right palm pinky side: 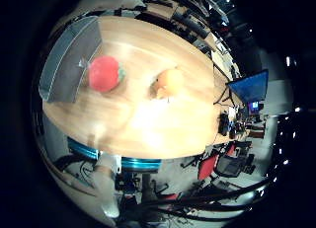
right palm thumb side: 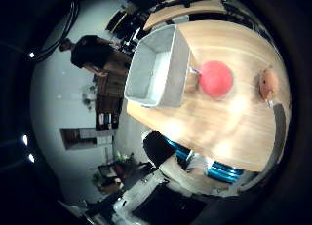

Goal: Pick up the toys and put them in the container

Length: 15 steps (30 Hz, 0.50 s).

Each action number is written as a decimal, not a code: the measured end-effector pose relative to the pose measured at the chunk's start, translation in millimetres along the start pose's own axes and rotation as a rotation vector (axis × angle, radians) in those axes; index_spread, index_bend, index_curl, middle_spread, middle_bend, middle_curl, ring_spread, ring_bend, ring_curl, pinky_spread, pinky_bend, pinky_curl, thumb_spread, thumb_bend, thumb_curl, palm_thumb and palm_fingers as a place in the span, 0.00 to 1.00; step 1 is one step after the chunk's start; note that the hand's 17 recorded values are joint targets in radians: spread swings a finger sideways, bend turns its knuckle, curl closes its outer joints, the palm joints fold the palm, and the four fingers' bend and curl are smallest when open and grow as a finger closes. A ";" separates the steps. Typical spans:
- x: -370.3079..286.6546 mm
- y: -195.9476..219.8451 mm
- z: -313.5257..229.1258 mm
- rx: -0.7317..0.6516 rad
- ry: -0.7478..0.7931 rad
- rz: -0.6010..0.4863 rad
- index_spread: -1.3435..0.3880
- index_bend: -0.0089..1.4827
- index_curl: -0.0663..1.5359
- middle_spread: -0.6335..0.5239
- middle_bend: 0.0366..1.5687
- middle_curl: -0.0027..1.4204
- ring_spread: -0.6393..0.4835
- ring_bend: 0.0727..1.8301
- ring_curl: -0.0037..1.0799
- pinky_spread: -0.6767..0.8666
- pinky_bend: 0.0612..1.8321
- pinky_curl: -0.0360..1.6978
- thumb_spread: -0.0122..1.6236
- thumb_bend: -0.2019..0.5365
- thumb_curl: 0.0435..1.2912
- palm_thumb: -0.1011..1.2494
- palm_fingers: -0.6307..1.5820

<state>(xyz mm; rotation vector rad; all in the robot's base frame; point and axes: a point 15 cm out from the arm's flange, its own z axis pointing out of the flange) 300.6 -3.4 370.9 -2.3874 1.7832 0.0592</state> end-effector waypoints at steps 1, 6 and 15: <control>2.3 -6.3 4.9 -0.004 0.009 -0.004 0.51 0.10 0.19 0.44 0.14 0.25 0.53 0.31 0.22 0.72 0.31 0.17 0.61 0.24 0.19 0.23 0.40; 9.1 -27.6 32.3 -0.051 0.037 -0.022 0.51 0.11 0.19 0.43 0.14 0.25 0.53 0.31 0.22 0.72 0.33 0.17 0.61 0.24 0.19 0.24 0.39; 22.1 -65.4 91.5 -0.143 0.029 -0.048 0.51 0.11 0.19 0.43 0.14 0.25 0.53 0.31 0.22 0.71 0.34 0.17 0.60 0.23 0.19 0.24 0.38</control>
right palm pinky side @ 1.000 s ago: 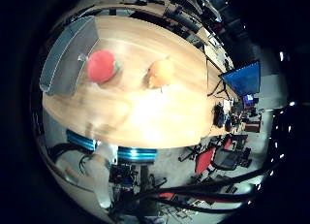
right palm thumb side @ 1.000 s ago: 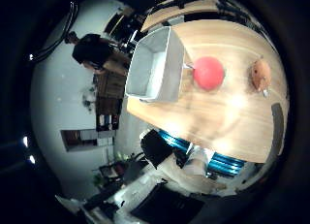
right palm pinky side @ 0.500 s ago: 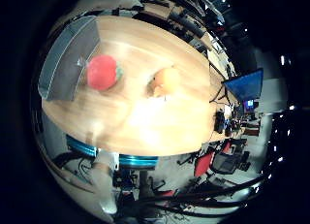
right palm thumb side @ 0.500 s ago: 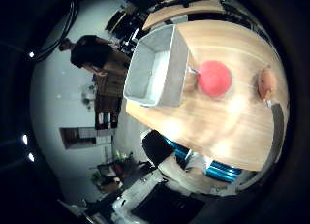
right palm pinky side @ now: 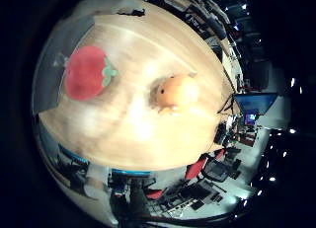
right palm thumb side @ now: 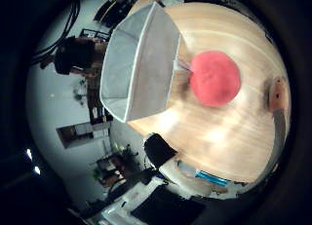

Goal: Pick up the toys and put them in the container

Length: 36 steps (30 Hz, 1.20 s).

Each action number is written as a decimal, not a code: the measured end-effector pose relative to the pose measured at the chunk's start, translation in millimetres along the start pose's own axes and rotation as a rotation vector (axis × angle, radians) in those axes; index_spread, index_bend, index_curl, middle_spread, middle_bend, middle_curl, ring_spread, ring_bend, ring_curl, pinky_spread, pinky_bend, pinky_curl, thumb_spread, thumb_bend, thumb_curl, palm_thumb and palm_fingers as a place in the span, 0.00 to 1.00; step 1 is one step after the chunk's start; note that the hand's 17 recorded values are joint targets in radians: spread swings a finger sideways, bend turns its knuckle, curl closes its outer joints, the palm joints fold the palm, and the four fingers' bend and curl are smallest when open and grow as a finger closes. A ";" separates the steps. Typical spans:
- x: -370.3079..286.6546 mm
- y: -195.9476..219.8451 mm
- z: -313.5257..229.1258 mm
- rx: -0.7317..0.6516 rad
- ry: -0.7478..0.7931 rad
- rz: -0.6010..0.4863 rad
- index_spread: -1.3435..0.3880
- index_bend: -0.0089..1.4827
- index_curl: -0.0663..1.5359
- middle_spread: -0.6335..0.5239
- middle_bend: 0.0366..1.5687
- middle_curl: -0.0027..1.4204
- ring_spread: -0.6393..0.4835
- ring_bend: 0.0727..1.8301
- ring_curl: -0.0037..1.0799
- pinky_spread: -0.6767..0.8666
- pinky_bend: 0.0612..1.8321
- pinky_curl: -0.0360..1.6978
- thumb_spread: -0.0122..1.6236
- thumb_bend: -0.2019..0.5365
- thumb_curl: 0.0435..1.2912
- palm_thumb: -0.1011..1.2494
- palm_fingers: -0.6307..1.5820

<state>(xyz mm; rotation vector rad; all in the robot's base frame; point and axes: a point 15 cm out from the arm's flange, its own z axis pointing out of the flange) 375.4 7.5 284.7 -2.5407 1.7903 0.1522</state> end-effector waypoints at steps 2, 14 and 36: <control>2.4 -6.3 9.3 -0.022 -0.008 -0.003 0.51 0.11 0.20 0.43 0.14 0.25 0.53 0.31 0.22 0.71 0.34 0.17 0.60 0.23 0.19 0.24 0.38; 15.2 -36.7 52.4 -0.061 -0.021 -0.018 0.51 0.11 0.20 0.42 0.14 0.25 0.51 0.32 0.21 0.70 0.36 0.16 0.59 0.23 0.20 0.26 0.39; 4.7 -34.9 124.0 -0.210 -0.049 -0.081 0.52 0.09 0.17 0.46 0.13 0.25 0.45 0.38 0.24 0.53 0.57 0.20 0.56 0.24 0.21 0.28 0.38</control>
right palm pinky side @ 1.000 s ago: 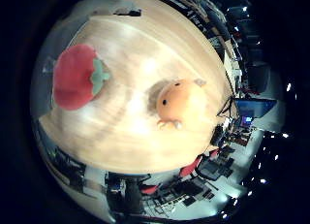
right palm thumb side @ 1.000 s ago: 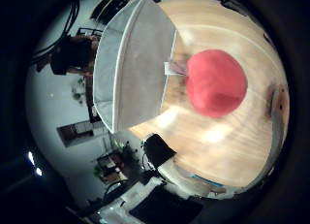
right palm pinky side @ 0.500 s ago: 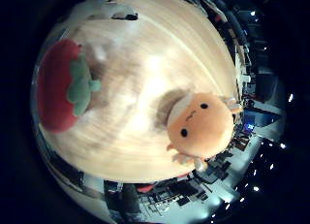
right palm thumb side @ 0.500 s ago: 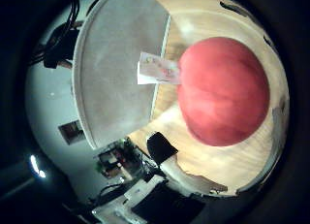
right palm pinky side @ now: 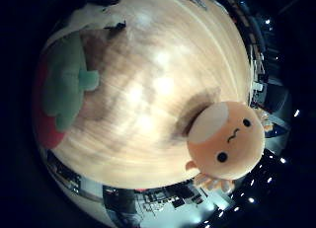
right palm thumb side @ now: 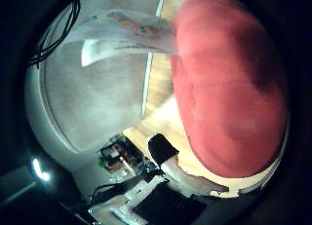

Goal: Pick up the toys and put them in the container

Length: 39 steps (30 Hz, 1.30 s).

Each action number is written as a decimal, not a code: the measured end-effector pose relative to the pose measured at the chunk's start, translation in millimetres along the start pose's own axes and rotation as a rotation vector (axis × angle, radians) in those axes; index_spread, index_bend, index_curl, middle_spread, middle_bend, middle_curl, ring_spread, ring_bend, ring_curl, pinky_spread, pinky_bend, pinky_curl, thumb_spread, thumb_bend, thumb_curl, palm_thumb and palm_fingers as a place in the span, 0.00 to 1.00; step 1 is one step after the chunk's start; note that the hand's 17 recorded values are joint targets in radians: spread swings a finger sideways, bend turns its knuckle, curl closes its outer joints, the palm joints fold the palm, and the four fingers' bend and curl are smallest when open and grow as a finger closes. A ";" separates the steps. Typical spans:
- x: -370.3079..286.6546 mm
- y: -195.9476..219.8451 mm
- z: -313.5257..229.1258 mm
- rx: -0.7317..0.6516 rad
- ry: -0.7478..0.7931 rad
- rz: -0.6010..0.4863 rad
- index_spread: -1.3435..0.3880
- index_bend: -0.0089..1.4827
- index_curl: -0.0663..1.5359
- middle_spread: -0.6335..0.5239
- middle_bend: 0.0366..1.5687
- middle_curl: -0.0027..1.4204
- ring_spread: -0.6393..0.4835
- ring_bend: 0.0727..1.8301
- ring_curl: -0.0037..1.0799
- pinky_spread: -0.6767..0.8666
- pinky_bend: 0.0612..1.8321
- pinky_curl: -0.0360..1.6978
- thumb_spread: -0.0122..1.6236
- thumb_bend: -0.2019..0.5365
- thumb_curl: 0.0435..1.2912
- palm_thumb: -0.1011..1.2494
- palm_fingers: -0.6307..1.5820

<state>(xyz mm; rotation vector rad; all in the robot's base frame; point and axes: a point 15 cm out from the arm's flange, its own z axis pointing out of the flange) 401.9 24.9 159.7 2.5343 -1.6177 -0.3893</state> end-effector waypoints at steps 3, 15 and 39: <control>0.5 0.1 7.3 -0.016 -0.008 0.001 0.53 0.08 0.17 0.46 0.14 0.26 0.42 0.42 0.25 0.47 0.62 0.21 0.57 0.26 0.21 0.31 0.39; 14.0 5.8 20.3 -0.048 -0.043 0.023 0.51 0.08 0.11 0.25 0.25 0.31 0.24 0.67 0.40 0.16 0.84 0.27 0.67 0.40 0.26 0.63 0.62; 25.4 18.3 -32.0 0.061 -0.015 0.039 0.47 0.33 0.30 0.14 0.43 0.48 0.29 0.64 0.46 0.14 0.70 0.27 0.61 0.35 0.30 0.91 0.81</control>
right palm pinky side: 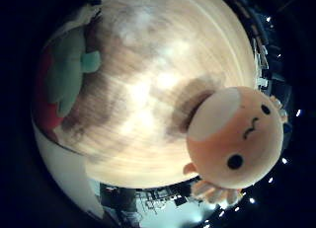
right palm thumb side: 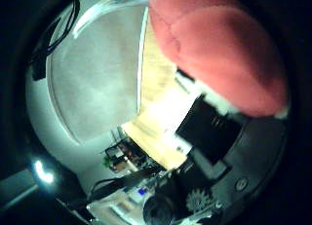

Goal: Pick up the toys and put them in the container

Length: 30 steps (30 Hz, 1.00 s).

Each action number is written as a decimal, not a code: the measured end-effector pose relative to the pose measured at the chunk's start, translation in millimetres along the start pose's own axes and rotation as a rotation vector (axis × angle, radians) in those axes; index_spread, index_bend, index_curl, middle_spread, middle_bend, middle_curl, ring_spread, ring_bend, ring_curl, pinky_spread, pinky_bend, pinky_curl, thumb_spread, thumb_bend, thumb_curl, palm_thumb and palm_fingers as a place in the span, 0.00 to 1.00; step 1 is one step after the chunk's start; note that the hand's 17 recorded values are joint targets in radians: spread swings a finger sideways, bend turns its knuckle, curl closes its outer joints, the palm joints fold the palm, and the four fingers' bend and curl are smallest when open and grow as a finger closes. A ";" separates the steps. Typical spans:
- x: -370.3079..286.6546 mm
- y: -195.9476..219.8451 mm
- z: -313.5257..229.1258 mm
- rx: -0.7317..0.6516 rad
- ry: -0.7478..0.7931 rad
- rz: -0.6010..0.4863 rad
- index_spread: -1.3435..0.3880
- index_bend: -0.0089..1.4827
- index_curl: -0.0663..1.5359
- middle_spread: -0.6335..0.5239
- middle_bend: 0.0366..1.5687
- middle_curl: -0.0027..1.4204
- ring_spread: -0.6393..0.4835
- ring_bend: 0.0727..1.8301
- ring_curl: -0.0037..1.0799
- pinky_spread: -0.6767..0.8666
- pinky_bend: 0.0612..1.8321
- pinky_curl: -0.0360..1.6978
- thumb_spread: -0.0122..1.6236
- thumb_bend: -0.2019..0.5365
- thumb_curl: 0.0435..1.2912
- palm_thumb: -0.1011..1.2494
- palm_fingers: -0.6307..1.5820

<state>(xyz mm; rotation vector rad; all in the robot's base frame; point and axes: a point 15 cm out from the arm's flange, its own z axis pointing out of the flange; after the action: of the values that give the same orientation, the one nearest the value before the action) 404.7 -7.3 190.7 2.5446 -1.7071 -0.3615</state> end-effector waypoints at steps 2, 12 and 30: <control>0.2 1.9 -11.9 0.024 0.009 0.003 0.47 0.33 0.32 0.14 0.44 0.49 0.28 0.64 0.46 0.14 0.69 0.27 0.60 0.32 0.30 0.91 0.81; -22.2 15.5 -105.3 0.203 0.032 0.015 0.46 0.32 0.36 0.15 0.45 0.50 0.27 0.64 0.46 0.12 0.68 0.27 0.56 0.25 0.30 0.92 0.82; -173.7 -4.6 -221.7 0.401 -0.067 -0.178 0.45 0.27 0.44 0.16 0.46 0.49 0.27 0.64 0.46 0.11 0.66 0.28 0.55 0.25 0.29 0.92 0.82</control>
<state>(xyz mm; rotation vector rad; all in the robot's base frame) 395.9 135.5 433.4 3.0103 -1.7291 -0.1209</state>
